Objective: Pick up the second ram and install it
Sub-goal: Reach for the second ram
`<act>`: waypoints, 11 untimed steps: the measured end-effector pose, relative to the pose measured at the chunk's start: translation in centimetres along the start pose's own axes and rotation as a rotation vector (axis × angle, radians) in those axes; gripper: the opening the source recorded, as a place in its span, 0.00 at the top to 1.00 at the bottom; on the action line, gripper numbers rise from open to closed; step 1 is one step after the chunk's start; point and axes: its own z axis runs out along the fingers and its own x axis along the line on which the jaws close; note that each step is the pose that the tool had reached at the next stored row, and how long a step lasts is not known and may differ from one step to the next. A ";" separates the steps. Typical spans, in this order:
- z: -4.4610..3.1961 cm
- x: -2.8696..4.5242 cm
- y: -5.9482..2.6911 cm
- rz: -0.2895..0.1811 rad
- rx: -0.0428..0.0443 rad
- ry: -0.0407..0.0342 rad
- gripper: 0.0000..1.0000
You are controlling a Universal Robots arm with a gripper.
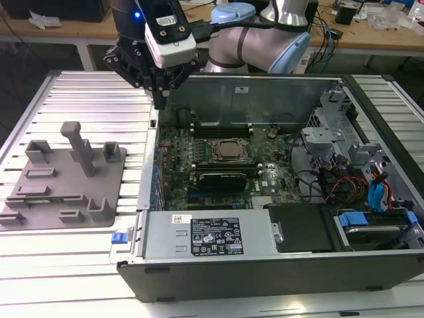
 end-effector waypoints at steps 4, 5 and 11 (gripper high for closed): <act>-0.04 2.15 -0.16 0.000 0.0000 -0.0001 0.92; -0.04 2.45 -0.18 0.000 -0.0001 -0.0001 0.92; -0.06 3.78 -0.28 0.000 -0.0001 -0.0001 0.92</act>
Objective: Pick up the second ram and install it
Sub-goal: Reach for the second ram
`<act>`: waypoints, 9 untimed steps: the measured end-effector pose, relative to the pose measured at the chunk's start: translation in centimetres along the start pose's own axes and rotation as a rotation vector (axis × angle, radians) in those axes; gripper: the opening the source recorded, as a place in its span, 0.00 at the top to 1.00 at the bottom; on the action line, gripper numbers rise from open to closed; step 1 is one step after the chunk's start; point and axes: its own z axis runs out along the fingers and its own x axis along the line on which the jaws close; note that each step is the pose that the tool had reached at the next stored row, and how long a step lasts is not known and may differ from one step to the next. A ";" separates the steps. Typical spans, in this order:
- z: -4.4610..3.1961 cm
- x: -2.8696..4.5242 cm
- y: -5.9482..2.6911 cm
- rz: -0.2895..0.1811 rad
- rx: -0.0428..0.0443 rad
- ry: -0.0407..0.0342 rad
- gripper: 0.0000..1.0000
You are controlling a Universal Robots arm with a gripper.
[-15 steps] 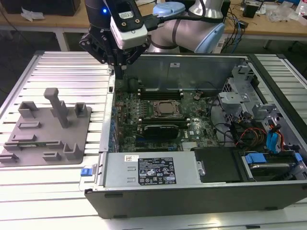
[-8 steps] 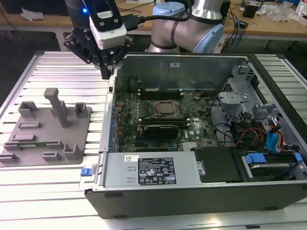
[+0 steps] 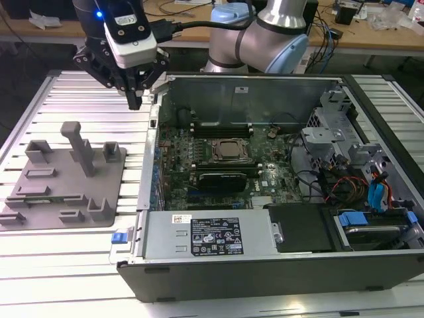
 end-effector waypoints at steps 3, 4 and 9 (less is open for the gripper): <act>0.00 0.63 -0.05 0.000 0.0000 0.0000 0.92; 0.00 0.79 -0.06 0.000 0.0000 0.0000 0.92; 0.00 2.34 -0.17 0.000 0.0000 0.0000 0.92</act>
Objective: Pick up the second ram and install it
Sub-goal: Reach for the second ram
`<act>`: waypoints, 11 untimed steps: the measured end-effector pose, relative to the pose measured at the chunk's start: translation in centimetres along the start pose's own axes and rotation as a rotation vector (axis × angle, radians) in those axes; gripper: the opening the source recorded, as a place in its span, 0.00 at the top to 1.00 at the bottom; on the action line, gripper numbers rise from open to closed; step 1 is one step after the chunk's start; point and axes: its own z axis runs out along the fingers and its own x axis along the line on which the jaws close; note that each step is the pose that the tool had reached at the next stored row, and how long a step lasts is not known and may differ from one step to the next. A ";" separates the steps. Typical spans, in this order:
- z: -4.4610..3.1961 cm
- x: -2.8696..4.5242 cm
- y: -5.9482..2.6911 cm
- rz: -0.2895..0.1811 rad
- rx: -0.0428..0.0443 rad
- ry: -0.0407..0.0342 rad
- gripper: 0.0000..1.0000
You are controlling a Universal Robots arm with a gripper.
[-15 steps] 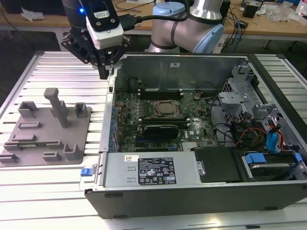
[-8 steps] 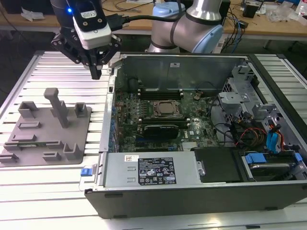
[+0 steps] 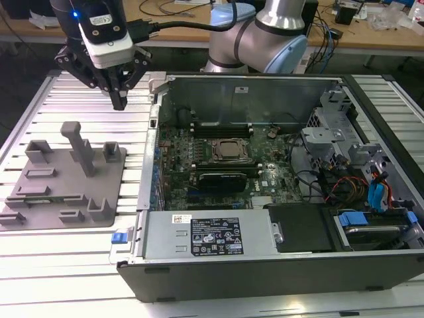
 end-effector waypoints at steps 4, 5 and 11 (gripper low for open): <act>0.00 1.25 -0.09 0.000 0.0000 0.0000 0.92; 0.01 1.58 -0.12 0.000 0.0000 0.0000 0.92; 0.01 3.53 -0.27 0.000 0.0000 0.0000 0.92</act>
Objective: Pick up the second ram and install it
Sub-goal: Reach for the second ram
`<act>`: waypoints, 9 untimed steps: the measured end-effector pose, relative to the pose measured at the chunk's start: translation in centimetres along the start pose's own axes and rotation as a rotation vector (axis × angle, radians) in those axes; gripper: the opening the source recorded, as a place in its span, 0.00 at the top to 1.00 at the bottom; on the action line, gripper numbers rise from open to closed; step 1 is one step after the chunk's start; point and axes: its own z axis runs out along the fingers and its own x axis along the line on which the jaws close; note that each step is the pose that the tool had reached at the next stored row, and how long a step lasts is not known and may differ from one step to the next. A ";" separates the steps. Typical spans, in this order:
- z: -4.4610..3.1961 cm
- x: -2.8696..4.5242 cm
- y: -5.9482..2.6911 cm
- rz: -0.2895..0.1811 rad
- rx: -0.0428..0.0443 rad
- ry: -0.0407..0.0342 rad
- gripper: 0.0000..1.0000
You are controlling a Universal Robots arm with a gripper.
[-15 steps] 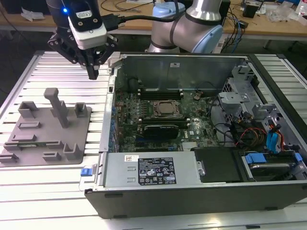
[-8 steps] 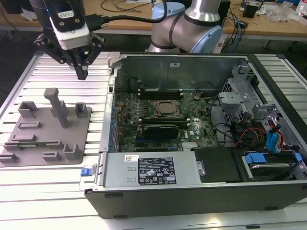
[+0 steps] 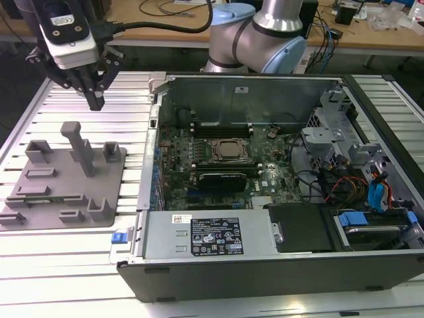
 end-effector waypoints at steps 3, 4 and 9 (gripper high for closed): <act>-0.01 0.84 -0.06 0.000 0.0000 0.0000 0.92; -0.01 0.98 -0.07 0.000 0.0000 0.0001 0.92; 0.02 2.62 -0.20 0.000 0.0000 0.0000 0.92</act>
